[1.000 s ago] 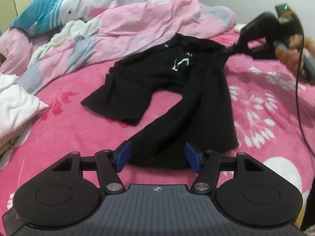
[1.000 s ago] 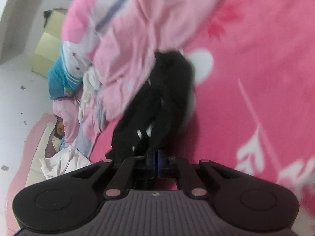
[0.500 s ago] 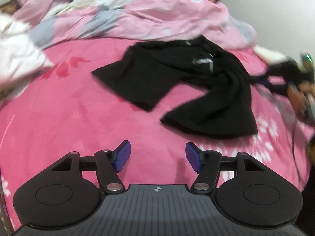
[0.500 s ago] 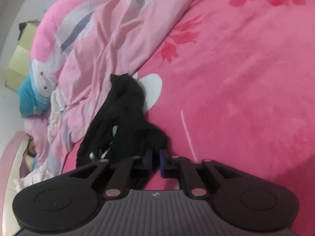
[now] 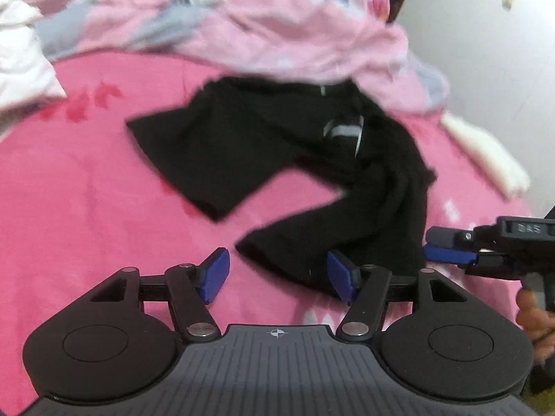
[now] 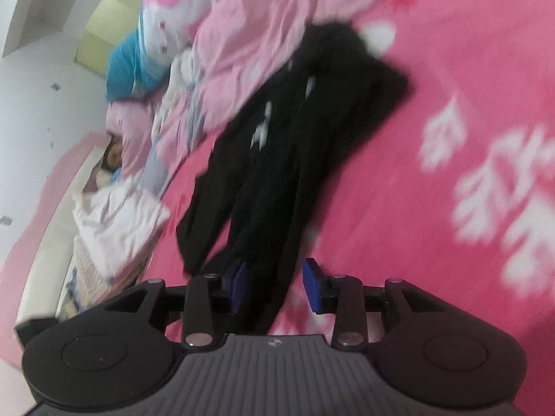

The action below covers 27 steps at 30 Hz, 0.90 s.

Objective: Fold clothes

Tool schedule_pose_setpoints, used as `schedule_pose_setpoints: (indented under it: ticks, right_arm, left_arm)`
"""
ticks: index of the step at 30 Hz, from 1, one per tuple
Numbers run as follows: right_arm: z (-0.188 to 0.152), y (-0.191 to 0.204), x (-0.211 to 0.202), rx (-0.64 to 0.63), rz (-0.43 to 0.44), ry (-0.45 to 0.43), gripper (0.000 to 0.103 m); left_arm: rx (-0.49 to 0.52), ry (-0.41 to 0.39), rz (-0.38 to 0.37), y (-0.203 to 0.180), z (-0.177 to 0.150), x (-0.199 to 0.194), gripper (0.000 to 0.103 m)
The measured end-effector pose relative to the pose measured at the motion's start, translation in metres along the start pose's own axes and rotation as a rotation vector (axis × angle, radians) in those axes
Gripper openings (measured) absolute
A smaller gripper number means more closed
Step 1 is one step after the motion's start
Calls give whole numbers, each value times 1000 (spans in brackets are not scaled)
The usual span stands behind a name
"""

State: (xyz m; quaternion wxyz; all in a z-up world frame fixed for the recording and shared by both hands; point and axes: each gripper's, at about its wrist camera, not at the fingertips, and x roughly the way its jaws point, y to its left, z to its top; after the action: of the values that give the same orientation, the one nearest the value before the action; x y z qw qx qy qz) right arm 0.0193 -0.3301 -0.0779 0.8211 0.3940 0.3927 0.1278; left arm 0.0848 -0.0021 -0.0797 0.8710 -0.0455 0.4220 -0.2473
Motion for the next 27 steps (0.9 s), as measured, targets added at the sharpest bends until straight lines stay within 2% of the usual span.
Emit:
schedule_pose_setpoints:
  ticks: [1, 2, 3, 4, 5, 6, 9, 12, 15, 18, 19, 23, 25, 27]
  right_arm:
    - [-5, 5, 4, -23, -1, 1, 38]
    - [-10, 10, 7, -52, -8, -5, 33]
    - [-12, 14, 7, -75, -17, -11, 22]
    - [-14, 17, 8, -95, -27, -17, 15]
    - [-14, 17, 6, -97, -24, -24, 8]
    - [-13, 15, 3, -92, -16, -31, 6]
    - [-13, 11, -16, -92, -1, -76, 5]
    - [-11, 3, -53, -97, 8, -156, 5]
    - [-6, -9, -85, -96, -31, -233, 5]
    - [0, -27, -99, -84, -126, -271, 4]
    - [2, -33, -103, -79, -159, -283, 4]
    - [2, -47, -98, -88, -256, -309, 4]
    - [-1, -51, -90, -100, -296, -318, 4]
    - [1, -56, -88, -82, -293, -337, 4]
  left_arm:
    - [1, 10, -2, -2, -2, 3, 56]
    - [5, 12, -4, -4, -4, 4, 51]
    - [17, 17, -13, -8, -5, 4, 44]
    - [34, 29, -32, -12, -7, 3, 40]
    - [52, 44, -55, -17, -9, 2, 37]
    - [71, 59, -77, -22, -12, 1, 36]
    - [133, 95, -148, -35, -21, -7, 36]
    - [172, 92, -205, -41, -26, -25, 36]
    - [174, 71, -231, -38, -20, -36, 36]
    - [164, 45, -240, -32, -10, -43, 36]
    - [164, 37, -223, -32, -5, -40, 36]
    - [121, 36, -66, -26, 21, -16, 36]
    - [103, 39, -63, -25, 33, -1, 36]
    - [61, 61, -104, -27, 45, 17, 37]
